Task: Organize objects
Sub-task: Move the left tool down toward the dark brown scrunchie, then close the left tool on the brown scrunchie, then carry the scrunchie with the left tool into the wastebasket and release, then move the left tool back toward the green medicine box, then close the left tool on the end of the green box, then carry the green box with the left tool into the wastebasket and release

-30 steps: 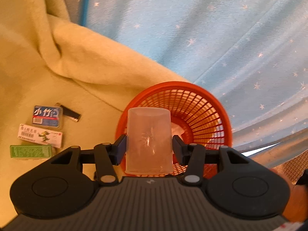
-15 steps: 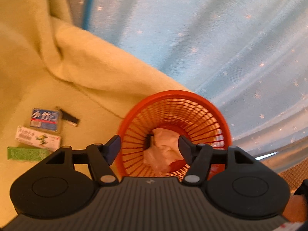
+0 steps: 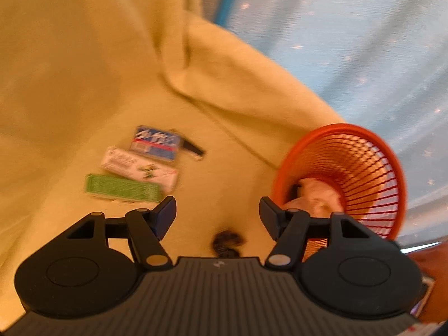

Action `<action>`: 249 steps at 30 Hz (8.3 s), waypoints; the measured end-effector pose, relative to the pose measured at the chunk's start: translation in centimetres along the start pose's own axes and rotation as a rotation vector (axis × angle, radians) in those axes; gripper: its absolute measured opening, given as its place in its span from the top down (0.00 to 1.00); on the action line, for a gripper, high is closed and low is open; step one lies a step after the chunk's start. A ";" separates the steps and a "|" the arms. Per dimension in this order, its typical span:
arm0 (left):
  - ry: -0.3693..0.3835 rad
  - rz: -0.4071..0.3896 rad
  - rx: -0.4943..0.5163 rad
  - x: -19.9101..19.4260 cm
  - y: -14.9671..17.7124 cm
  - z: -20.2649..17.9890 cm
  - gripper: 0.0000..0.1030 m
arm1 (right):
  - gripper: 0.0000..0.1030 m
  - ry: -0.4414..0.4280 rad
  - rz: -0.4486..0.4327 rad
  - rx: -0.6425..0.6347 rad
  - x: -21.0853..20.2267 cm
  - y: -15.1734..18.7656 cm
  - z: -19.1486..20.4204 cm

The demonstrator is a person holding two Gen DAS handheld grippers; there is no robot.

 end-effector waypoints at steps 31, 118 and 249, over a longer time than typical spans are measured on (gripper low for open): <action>0.046 0.123 0.071 4.8 9.4 1.7 0.50 | 0.97 0.000 0.008 -0.010 0.1 0.3 0.2; 0.251 0.058 0.123 -0.5 0.7 -10.3 0.94 | 0.98 0.011 -0.004 0.027 0.2 0.3 0.2; -0.041 0.200 0.220 8.3 8.1 7.5 0.76 | 0.97 0.006 -0.010 0.026 0.4 0.0 0.2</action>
Point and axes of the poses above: each gripper's, at about its wrist camera, not at the fingertips, and x roughly the way its jaws point, z to its left, y to its underside, the point moved 10 cm from there along x, roughly the way its jaws point, and after that the axes turned 15 degrees about -z, right-handed, at the moved point
